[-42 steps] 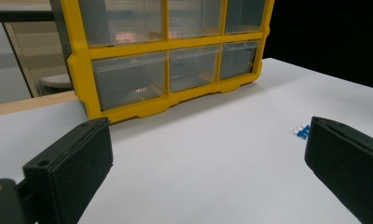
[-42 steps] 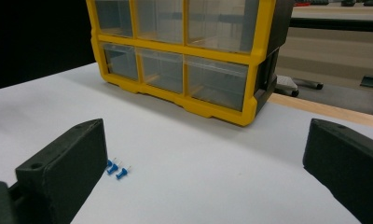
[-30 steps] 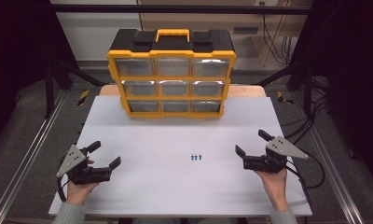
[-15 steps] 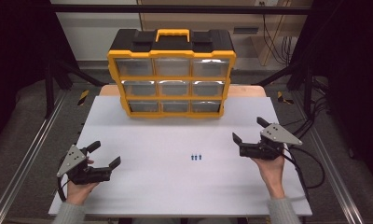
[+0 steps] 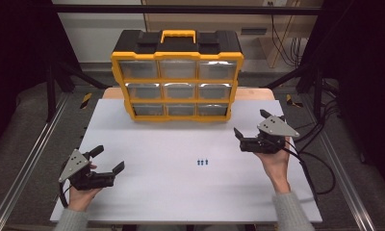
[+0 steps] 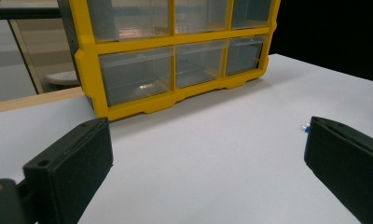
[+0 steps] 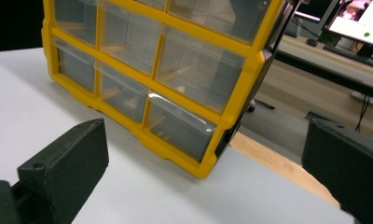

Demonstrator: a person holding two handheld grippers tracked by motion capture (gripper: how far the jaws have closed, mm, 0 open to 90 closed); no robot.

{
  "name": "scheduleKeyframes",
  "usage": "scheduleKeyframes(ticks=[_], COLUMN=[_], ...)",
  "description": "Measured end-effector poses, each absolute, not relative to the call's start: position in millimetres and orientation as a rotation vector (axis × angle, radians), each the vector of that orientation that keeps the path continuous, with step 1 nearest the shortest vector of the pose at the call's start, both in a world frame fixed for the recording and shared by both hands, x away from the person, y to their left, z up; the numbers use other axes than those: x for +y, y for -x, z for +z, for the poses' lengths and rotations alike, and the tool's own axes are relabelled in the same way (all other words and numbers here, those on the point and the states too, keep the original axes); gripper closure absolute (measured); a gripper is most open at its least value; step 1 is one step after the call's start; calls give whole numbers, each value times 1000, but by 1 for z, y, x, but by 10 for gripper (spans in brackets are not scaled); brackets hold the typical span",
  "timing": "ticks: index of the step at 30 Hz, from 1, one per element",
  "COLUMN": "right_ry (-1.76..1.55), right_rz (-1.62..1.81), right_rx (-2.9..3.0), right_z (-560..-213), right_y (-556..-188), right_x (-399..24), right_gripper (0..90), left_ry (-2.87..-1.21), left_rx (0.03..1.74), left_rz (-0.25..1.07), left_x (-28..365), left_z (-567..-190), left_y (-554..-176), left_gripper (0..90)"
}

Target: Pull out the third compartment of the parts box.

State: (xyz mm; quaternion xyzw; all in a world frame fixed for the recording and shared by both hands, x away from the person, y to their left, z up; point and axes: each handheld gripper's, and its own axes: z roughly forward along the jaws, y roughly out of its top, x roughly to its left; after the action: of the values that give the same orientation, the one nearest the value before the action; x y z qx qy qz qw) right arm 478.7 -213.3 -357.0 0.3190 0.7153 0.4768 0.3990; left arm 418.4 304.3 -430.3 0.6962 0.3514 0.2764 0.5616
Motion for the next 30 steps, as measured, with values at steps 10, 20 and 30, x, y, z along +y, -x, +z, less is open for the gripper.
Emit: scheduleKeyframes(ticks=[10,20,30], right_ry=[-742,-653,-571], right_rz=[1109,1031,956], right_rx=[1820,1846,1850], right_z=[-339,-321,-308], right_y=[-491,-500,-508], right_x=[-203,-191,-180], right_gripper=[10,10,11], left_ry=[-1639,-1641,-1646], left_rx=[827,827,828], left_rz=[654,657,659], left_x=[305,305,305], left_z=[-430,-430,-430], left_y=[-419,-419,-419], left_gripper=[7,7,7])
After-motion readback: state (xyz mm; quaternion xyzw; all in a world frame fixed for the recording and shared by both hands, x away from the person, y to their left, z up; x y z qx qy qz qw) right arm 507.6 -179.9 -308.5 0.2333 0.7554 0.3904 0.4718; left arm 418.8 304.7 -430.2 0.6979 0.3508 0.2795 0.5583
